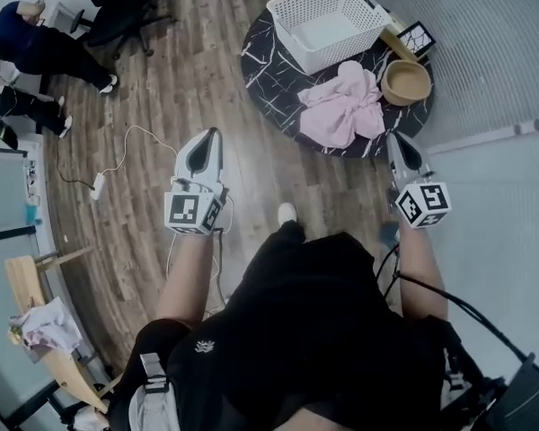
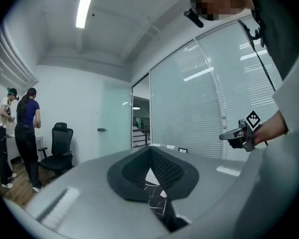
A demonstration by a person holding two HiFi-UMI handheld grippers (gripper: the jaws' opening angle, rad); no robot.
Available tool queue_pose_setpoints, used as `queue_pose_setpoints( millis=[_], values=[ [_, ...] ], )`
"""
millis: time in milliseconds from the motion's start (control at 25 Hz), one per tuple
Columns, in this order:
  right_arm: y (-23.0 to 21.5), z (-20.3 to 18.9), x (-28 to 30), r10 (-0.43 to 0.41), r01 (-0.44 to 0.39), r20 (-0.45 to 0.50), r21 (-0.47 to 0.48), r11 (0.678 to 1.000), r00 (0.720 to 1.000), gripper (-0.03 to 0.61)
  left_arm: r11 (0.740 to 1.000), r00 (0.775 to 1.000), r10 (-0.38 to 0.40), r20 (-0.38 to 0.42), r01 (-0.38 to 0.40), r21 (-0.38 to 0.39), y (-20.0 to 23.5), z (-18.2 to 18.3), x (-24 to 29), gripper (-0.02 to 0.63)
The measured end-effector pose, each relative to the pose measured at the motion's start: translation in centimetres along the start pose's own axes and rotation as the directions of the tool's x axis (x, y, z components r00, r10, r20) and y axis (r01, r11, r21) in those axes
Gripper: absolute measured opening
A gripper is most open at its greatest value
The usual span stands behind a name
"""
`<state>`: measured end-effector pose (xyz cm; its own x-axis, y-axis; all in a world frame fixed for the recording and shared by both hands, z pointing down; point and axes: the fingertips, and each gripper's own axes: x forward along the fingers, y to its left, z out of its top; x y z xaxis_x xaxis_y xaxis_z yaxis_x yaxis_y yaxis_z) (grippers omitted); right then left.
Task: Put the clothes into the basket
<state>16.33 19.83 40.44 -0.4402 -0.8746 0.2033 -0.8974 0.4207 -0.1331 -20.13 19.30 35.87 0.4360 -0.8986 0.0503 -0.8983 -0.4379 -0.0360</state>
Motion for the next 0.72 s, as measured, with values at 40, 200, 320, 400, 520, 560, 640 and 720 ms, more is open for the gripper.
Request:
queue_pose_setpoints(
  millis=[40, 200, 320, 400, 520, 560, 640, 720],
  values=[
    [0.1, 0.2, 0.7, -0.011, 0.011, 0.000, 0.005, 1.000, 1.000, 0.002, 1.000, 1.000, -0.010, 0.000, 0.010, -0.002, 0.7, -0.1, 0.6, 0.008],
    [1.4, 0.6, 2.7, -0.016, 0.016, -0.005, 0.042, 0.999, 1.000, 0.002, 0.999, 0.999, -0.044, 0.003, 0.044, -0.003, 2.8, -0.2, 2.9, 0.008],
    [1.3, 0.3, 3.5, -0.020, 0.021, -0.026, 0.032, 0.999, 0.999, 0.002, 0.998, 0.998, -0.063, 0.025, 0.063, -0.002, 3.3, 0.3, 4.5, 0.008],
    [0.5, -0.1, 4.4, -0.037, 0.039, -0.039, 0.039, 0.998, 0.999, 0.002, 0.998, 0.997, -0.066, 0.034, 0.066, -0.008, 3.5, 0.3, 5.6, 0.008],
    [0.0, -0.6, 6.2, -0.041, 0.043, -0.048, 0.047, 0.998, 0.998, 0.002, 0.997, 0.996, -0.080, 0.035, 0.081, -0.007, 3.5, 0.0, 7.1, 0.008],
    [-0.1, -0.7, 6.8, -0.036, 0.039, -0.049, 0.046, 0.998, 0.998, 0.002, 0.996, 0.996, -0.087, 0.032, 0.088, -0.010, 3.4, 0.0, 7.6, 0.008],
    [-0.8, -0.6, 8.2, -0.029, 0.031, -0.047, 0.043, 0.999, 0.998, 0.002, 0.995, 0.995, -0.097, 0.027, 0.097, -0.019, 3.3, 0.3, 8.9, 0.008],
    [-1.7, -0.1, 9.7, -0.021, 0.023, -0.037, 0.042, 0.999, 0.999, 0.002, 0.994, 0.994, -0.110, 0.029, 0.110, -0.014, 3.4, 0.8, 10.4, 0.008]
  ],
)
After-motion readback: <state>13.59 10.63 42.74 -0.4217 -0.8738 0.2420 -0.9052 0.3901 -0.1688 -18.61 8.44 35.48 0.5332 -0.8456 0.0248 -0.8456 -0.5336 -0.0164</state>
